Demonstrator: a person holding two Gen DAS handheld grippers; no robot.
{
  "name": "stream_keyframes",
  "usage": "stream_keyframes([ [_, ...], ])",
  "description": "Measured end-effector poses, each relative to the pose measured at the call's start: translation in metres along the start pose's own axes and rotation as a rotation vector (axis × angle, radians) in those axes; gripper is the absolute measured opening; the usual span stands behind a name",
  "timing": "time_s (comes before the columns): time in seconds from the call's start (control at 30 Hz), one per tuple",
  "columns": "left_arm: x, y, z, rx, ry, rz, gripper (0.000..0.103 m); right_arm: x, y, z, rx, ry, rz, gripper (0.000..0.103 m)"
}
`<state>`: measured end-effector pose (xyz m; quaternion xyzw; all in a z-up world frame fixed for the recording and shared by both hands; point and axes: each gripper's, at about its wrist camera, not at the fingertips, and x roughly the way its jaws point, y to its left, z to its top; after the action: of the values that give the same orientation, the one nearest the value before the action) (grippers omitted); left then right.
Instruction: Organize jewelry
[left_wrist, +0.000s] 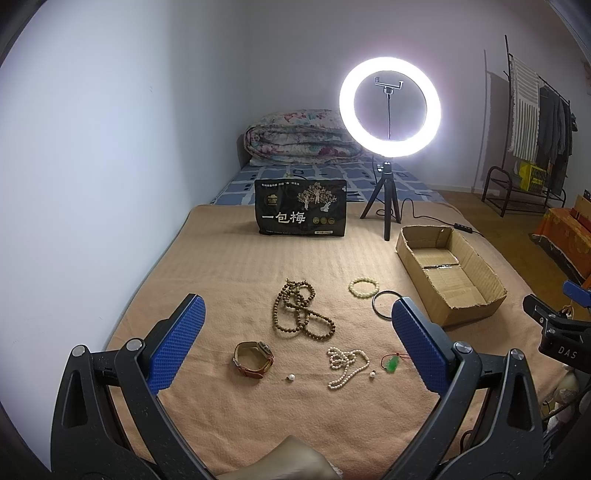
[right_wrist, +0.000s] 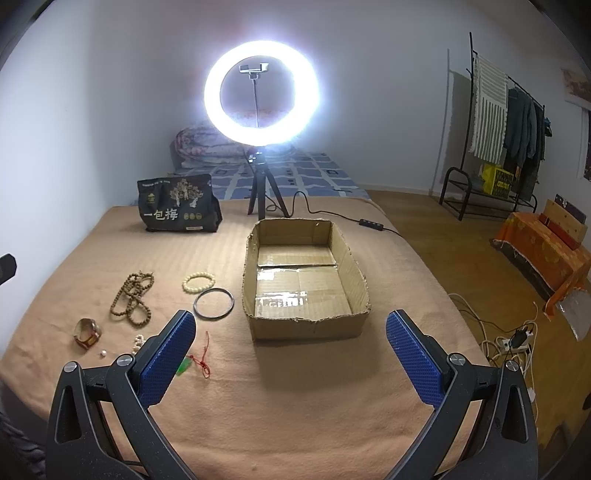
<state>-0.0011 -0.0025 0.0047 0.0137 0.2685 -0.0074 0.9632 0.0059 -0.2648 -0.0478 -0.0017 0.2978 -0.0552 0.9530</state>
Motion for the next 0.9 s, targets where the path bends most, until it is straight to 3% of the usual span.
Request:
stream_keyframes([
  [0.9, 0.0018, -0.0005, -0.0018, 0.0, 0.003, -0.002, 0.103, 0.0016, 0.0022, -0.0005, 0.006, 0.006, 0.013, 0.103],
])
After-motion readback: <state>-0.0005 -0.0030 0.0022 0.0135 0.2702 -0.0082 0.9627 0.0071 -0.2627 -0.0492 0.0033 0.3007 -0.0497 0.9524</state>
